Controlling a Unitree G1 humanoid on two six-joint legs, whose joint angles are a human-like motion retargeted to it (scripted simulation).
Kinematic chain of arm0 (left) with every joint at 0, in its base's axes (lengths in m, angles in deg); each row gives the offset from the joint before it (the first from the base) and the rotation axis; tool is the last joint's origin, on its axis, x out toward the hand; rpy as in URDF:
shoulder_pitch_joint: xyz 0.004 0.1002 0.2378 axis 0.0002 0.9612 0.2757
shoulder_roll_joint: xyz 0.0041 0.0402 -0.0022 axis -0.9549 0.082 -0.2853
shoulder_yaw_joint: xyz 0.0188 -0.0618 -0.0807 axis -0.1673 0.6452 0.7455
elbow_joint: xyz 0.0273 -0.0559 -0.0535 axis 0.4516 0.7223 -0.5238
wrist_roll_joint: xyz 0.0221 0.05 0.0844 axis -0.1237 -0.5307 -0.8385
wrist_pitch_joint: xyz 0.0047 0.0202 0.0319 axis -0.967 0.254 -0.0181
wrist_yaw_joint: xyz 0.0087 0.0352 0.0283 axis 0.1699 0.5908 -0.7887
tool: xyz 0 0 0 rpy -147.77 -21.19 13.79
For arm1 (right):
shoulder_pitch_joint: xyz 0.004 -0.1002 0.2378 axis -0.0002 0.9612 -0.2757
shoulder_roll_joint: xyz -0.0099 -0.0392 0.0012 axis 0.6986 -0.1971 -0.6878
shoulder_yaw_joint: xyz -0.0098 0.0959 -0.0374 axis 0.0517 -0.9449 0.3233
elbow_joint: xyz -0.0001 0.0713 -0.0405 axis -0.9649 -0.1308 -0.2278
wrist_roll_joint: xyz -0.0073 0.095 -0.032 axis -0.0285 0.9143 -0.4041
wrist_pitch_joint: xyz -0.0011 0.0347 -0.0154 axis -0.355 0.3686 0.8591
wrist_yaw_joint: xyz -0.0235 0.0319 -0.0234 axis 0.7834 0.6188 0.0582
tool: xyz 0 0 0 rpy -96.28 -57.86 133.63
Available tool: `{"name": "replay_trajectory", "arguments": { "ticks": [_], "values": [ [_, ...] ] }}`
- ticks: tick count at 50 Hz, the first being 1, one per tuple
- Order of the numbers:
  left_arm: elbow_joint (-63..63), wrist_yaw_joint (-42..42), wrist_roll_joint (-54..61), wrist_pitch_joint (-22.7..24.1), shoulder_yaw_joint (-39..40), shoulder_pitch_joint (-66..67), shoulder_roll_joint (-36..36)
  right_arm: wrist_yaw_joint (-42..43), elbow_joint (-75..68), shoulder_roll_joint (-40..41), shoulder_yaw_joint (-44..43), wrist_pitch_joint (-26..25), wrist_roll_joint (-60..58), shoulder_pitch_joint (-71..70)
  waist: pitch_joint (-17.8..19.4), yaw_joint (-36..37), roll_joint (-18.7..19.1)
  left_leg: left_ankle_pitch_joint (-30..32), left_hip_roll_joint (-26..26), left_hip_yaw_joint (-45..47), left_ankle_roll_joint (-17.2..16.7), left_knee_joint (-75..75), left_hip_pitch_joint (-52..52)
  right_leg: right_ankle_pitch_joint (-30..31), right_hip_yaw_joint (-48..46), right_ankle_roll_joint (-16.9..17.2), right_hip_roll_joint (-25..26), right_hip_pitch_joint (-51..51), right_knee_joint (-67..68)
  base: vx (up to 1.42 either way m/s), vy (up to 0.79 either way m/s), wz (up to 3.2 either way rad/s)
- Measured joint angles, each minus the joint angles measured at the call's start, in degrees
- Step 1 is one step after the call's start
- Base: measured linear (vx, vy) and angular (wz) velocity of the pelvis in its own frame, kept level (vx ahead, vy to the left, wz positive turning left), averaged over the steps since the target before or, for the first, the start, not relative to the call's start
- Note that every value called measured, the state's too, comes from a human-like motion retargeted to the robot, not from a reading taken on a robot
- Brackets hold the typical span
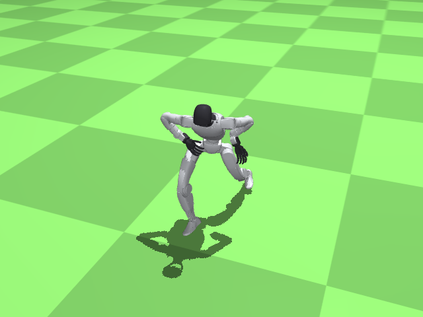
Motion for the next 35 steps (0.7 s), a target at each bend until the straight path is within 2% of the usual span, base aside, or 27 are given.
{"name": "replay_trajectory", "arguments": {
  "ticks": [2, 3, 4, 5, 6, 7, 9, 13, 15, 18, 20, 21, 22, 23, 25, 27, 29, 31, 33, 35],
  "values": [
    [-0.28, 0.06, -0.29, -3.16, -1.95, -0.93, -1.49, 4.0, 0.54, -1.12, 1.0, -1.26, -1.66, 1.71, 0.0, 0.79, 0.74, -0.91, 0.97, 1.39, 0.57, 2.1, -4.64, 0.97, -0.4, 0.22, -1.16, -2.76, -0.33, -0.17, -0.03, 0.46],
    [0.35, -0.22, -2.44, -7.74, -2.73, -1.7, -2.44, 5.43, 0.66, -1.61, 1.13, -2.41, -2.67, 2.65, 0.0, 1.12, 1.09, -0.77, 1.22, 2.32, 0.99, 2.61, -6.49, 1.38, -0.41, 0.22, -1.59, -3.84, -0.88, -0.14, -0.01, 0.44],
    [1.38, 3.01, -13.16, -19.4, -3.3, -3.27, -3.48, 6.18, 0.96, -2.21, 0.58, -4.69, -3.99, 3.84, 0.0, 1.33, 1.63, -0.42, 1.24, 3.08, 1.8, 3.0, -8.1, 1.64, -0.12, 0.2, -2.03, -4.75, -1.48, -0.1, 0.02, 0.45],
    [2.61, 7.99, -28.17, -34.61, -3.75, -5.24, -4.57, 6.59, 1.35, -2.87, -0.31, -7.53, -5.45, 5.16, 0.0, 1.48, 2.26, 0.04, 1.14, 3.74, 2.8, 3.33, -9.59, 1.82, 0.31, 0.17, -2.46, -5.56, -2.1, -0.06, 0.04, 0.39],
    [2.68, 11.03, -38.88, -47.39, -4.23, -6.06, -4.97, 6.47, 1.61, -3.44, -1.01, -9.96, -6.4, 6.04, 0.0, 1.55, 2.98, 0.71, 1.16, 4.11, 3.27, 3.24, -10.32, 1.81, 0.61, 0.12, -2.53, -5.99, -2.61, -0.03, 0.03, 0.29],
    [2.67, 13.43, -46.24, -57.1, -4.59, -6.55, -5.07, 6.42, 1.8, -3.89, -1.6, -11.94, -7.17, 6.77, 0.0, 1.65, 3.67, 1.41, 1.18, 4.38, 3.5, 3.03, -10.82, 1.76, 0.84, 0.12, -2.54, -6.3, -3.03, 0.0, 0.0, 0.0],
    [2.46, 15.54, -46.53, -62.78, -4.73, -6.25, -3.93, 6.47, 1.85, -4.24, -2.25, -13.85, -7.78, 7.41, 0.0, 1.9, 4.99, 2.99, 1.21, 4.48, 2.85, 2.02, -10.42, 1.37, 1.03, 0.22, -2.45, -6.21, -3.2, 0.04, -0.01, 0.01],
    [3.52, 19.35, -42.63, -65.4, -3.18, -6.43, -1.39, 4.42, 0.99, -3.38, -3.08, -15.08, -6.84, 6.36, 0.0, 1.27, 7.24, 7.27, 0.96, 6.11, 1.3, -3.14, -4.69, -0.79, 1.43, 0.22, -3.29, -3.56, -1.15, 0.22, -0.02, 0.11],
    [4.37, 21.11, -40.45, -66.06, -0.98, -6.54, -0.39, 1.66, -0.34, -1.71, -3.57, -14.55, -4.89, 5.05, -0.38, 0.15, 7.55, 11.91, 0.32, 7.29, 0.81, -8.13, 0.73, -2.2, 1.34, 0.22, -3.85, -0.09, -0.49, 0.38, -0.06, 0.19],
    [5.03, 20.75, -38.68, -67.45, 2.59, -4.95, -1.03, -3.56, -3.15, 2.19, -5.46, -13.23, -1.88, 5.52, -4.99, -1.8, 5.7, 26.57, -1.62, 6.71, -0.3, -15.35, 5.64, -1.42, -0.07, -0.63, -3.14, 6.68, -5.21, 0.45, -0.16, 0.18],
    [5.22, 19.73, -38.75, -68.6, 3.98, -3.75, -2.27, -7.72, -4.67, 4.31, -7.72, -12.15, -0.54, 7.16, -7.92, -4.01, 2.91, 40.73, -3.96, 5.33, -0.98, -19.32, 6.7, 2.26, -0.67, -1.27, -1.2, 13.01, -13.86, 0.41, -0.22, 0.16],
    [5.24, 19.55, -38.97, -68.73, 3.98, -3.17, -2.72, -9.85, -5.17, 4.71, -8.72, -11.44, -0.02, 8.05, -8.7, -5.39, 0.92, 46.62, -6.18, 4.11, -1.12, -21.06, 6.72, 6.14, -0.05, -1.2, 0.37, 17.15, -20.98, 0.36, -0.2, 0.02],
    [5.23, 19.44, -39.11, -68.64, 3.83, -2.59, -3.07, -11.86, -5.65, 4.9, -9.47, -10.75, 0.56, 8.82, -9.34, -6.71, -1.19, 51.06, -8.79, 2.65, -1.32, -22.81, 6.72, 10.58, 1.01, -1.17, 1.95, 21.5, -28.69, 0.3, -0.17, -0.2],
    [5.16, 19.47, -39.13, -68.09, 3.37, -2.0, -3.22, -13.62, -6.09, 4.68, -9.73, -10.09, 1.24, 9.34, -9.72, -7.89, -3.53, 52.6, -12.22, 0.71, -1.66, -24.56, 6.66, 16.14, 2.9, -1.22, 3.55, 26.26, -37.58, 0.27, -0.15, -0.5],
    [4.82, 19.3, -38.04, -65.46, 2.23, -1.15, -3.08, -16.1, -7.47, 4.14, -8.34, -9.21, 2.73, 9.34, -10.02, -8.94, -8.2, 49.38, -19.78, -3.6, -2.72, -28.2, 6.22, 26.35, 8.24, -0.49, 5.67, 34.99, -53.03, 0.21, -0.15, -1.07],
    [4.56, 18.67, -36.72, -62.93, 2.31, -0.55, -3.15, -17.14, -9.26, 4.4, -5.45, -8.66, 3.87, 8.2, -10.38, -7.04, -10.72, 45.3, -23.18, -4.28, -4.44, -32.57, 4.05, 27.93, 12.61, 0.22, 8.78, 40.81, -59.87, 0.15, -0.18, -1.84],
    [4.57, 18.06, -35.79, -62.86, 3.43, -0.44, -3.14, -18.09, -10.85, 5.1, -3.02, -8.44, 5.04, 7.05, -11.8, -3.57, -11.52, 44.36, -24.69, -0.43, -3.54, -36.06, -0.38, 24.0, 16.69, -0.11, 10.69, 44.83, -60.15, 0.16, 0.0, -2.16],
    [4.94, 17.55, -35.03, -64.58, 4.87, -0.62, -2.96, -19.25, -12.23, 6.05, -1.31, -8.55, 6.01, 6.0, -14.07, 1.03, -11.76, 42.46, -25.0, 5.43, -0.49, -38.1, -5.91, 19.55, 19.88, -2.05, 11.65, 48.14, -56.2, 0.18, 0.08, -2.39],
    [5.31, 17.29, -34.54, -67.0, 5.74, -0.76, -2.89, -20.49, -13.18, 6.89, -0.42, -8.96, 6.44, 5.47, -16.71, 6.04, -11.91, 37.96, -24.42, 10.29, 3.35, -38.75, -11.68, 16.28, 20.69, -5.03, 11.33, 51.65, -50.06, 0.2, 0.06, -2.42],
    [5.18, 17.47, -34.76, -69.01, 5.48, -0.95, -3.48, -21.38, -13.52, 7.47, -0.34, -9.46, 6.47, 5.57, -19.71, 11.07, -12.61, 31.36, -24.16, 12.66, 6.38, -38.13, -17.81, 13.48, 19.37, -6.64, 8.67, 55.47, -43.12, 0.21, 0.08, -2.21]
  ]
}}
